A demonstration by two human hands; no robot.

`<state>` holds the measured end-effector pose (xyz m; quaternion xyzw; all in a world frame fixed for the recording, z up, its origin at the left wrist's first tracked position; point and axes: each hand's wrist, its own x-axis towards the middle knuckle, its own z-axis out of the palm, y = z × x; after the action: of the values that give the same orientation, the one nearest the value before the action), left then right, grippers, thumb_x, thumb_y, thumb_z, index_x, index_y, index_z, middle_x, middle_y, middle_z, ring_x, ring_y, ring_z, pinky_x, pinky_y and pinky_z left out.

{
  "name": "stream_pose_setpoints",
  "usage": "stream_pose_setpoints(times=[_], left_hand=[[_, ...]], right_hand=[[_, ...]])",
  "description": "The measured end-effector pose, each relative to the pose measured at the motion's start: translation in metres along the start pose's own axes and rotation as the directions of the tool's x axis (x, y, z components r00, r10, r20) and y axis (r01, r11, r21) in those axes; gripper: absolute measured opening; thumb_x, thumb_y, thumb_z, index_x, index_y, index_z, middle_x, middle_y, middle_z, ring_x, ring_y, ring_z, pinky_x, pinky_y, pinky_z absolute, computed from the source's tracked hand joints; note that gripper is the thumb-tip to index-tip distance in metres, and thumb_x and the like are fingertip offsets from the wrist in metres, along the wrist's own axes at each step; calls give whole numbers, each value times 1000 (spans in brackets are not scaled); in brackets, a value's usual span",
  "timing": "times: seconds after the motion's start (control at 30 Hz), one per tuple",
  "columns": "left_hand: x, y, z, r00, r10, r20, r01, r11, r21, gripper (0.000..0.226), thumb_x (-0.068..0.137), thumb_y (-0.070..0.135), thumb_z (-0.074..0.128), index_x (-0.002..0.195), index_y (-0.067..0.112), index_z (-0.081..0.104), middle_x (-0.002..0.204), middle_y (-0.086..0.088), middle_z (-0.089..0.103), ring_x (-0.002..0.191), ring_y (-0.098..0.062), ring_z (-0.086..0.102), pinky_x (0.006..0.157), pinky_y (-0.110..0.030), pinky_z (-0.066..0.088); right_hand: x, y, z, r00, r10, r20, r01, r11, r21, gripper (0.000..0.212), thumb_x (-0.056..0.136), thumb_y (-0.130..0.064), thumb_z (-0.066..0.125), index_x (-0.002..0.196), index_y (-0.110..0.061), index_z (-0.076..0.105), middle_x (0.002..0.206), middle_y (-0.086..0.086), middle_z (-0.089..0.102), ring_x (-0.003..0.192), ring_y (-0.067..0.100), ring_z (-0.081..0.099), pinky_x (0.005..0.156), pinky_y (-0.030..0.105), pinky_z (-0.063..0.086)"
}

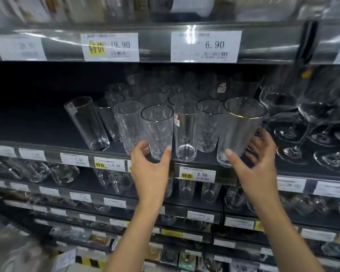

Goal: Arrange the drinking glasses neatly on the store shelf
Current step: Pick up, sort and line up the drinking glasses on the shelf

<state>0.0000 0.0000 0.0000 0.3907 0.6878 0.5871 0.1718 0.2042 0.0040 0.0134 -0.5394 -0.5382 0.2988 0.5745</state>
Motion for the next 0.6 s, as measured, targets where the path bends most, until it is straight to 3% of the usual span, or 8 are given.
stream_pose_setpoints(times=[0.13, 0.27, 0.4, 0.6], left_hand=[[4, 1, 2, 999, 23, -34, -20, 998, 64, 70, 78, 54, 76, 135, 25, 47, 121, 11, 58, 113, -12, 55, 98, -32, 44], [10, 0, 5, 998, 57, -40, -54, 995, 80, 68, 77, 55, 76, 133, 27, 49, 105, 21, 52, 105, -9, 55, 96, -34, 48], [12, -1, 5, 996, 85, -37, -80, 989, 124, 72, 79, 55, 73, 139, 23, 49, 112, 15, 51, 107, -12, 55, 99, -41, 49], [15, -2, 5, 995, 95, -11, -92, 984, 155, 70, 80, 51, 74, 138, 19, 50, 118, 6, 51, 107, -17, 55, 97, -41, 48]], right_hand=[[3, 0, 7, 1000, 25, 15, -26, 999, 42, 92, 74, -45, 79, 149, -39, 25, 144, -18, 44, 125, 0, 49, 104, 29, 41], [10, 4, 10, 999, 26, -30, -25, 998, 50, 83, 74, -43, 80, 144, -39, 35, 136, -20, 51, 120, -1, 53, 102, 29, 43], [12, 4, 14, 997, 22, -70, -19, 999, 32, 72, 76, -35, 82, 135, -40, 41, 124, -26, 54, 113, -7, 54, 95, 24, 42], [16, 5, 19, 994, 36, -100, -41, 998, -49, 78, 71, -44, 84, 136, -36, 42, 128, -14, 54, 115, 13, 56, 98, 37, 48]])
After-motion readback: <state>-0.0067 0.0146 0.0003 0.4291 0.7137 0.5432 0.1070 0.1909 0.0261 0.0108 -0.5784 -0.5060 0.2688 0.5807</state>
